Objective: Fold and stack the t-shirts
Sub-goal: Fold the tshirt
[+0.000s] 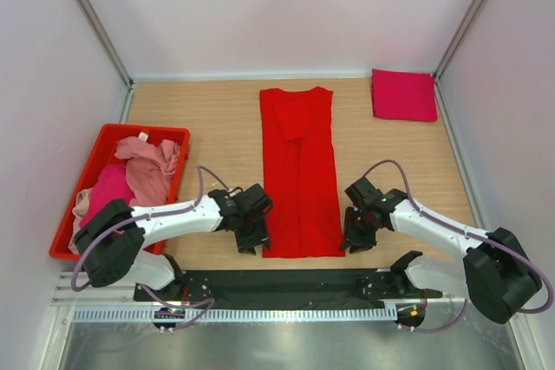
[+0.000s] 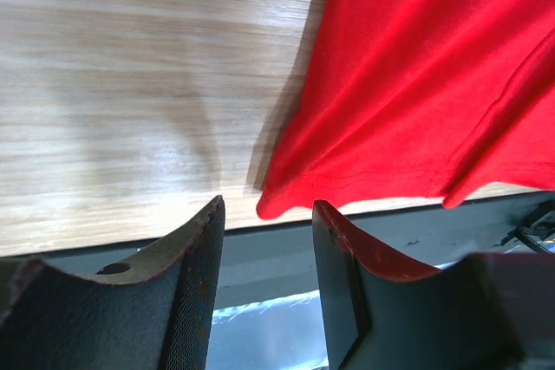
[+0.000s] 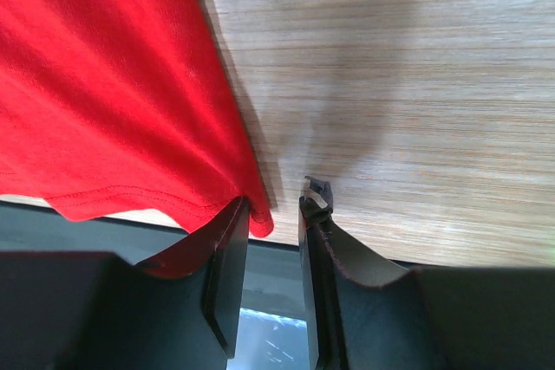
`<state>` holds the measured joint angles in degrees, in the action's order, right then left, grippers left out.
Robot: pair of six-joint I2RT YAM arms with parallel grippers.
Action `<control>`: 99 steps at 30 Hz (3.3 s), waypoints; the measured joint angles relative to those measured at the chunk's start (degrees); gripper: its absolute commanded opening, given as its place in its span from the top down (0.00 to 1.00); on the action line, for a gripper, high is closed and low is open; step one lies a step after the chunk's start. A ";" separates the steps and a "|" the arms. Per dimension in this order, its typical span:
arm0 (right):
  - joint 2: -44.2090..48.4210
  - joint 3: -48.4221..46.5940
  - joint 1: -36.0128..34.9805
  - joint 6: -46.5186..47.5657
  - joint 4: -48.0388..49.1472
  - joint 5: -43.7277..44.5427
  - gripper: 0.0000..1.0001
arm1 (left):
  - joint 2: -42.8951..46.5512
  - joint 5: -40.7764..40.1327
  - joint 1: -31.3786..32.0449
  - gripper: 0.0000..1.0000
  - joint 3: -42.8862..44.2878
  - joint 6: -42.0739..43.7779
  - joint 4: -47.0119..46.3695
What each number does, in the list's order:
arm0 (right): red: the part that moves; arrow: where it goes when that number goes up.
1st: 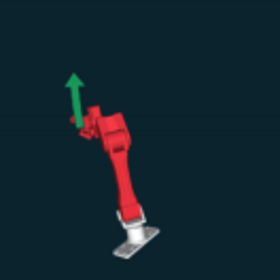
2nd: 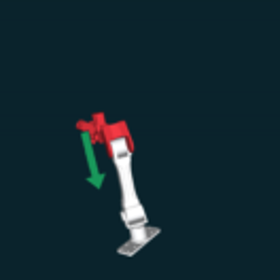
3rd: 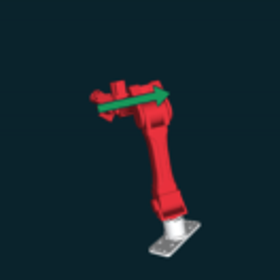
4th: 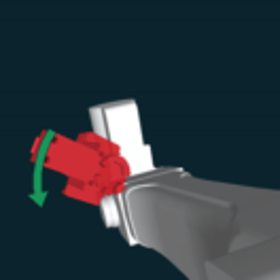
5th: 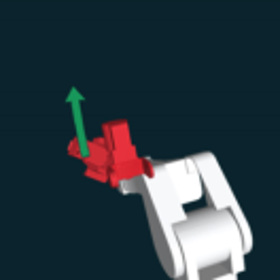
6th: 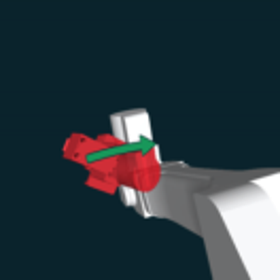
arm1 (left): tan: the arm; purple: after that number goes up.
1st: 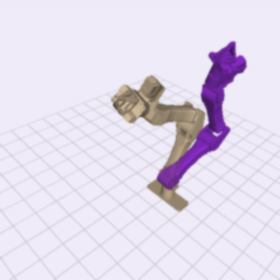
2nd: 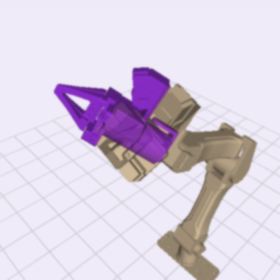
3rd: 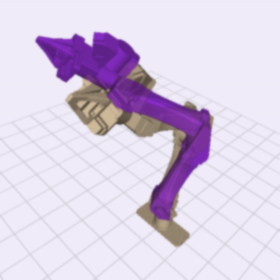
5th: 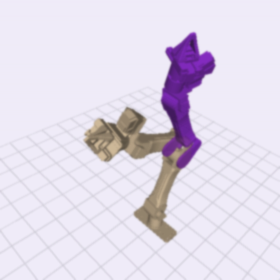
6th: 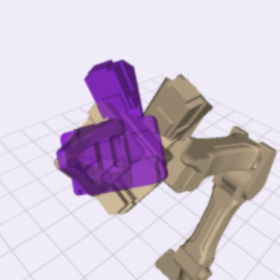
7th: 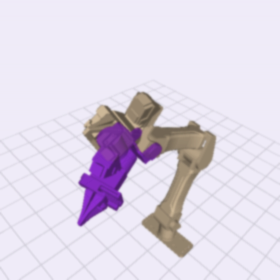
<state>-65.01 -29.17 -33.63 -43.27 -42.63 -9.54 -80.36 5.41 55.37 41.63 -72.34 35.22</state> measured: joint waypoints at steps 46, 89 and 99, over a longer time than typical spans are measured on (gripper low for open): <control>-3.04 -18.93 10.03 4.22 -5.40 -6.97 0.99 | 2.14 1.62 -9.84 1.00 14.64 6.54 3.76; -57.72 -73.11 24.44 15.08 -6.64 -13.75 0.99 | -43.80 13.94 -33.75 1.00 60.59 21.94 7.69; -63.76 -79.14 25.24 14.47 -6.40 -14.34 0.75 | -49.37 14.23 -34.95 0.79 65.40 21.55 7.48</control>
<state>-128.77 -108.31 -8.38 -28.80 -49.04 -23.88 -129.73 19.64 20.43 107.02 -50.78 42.70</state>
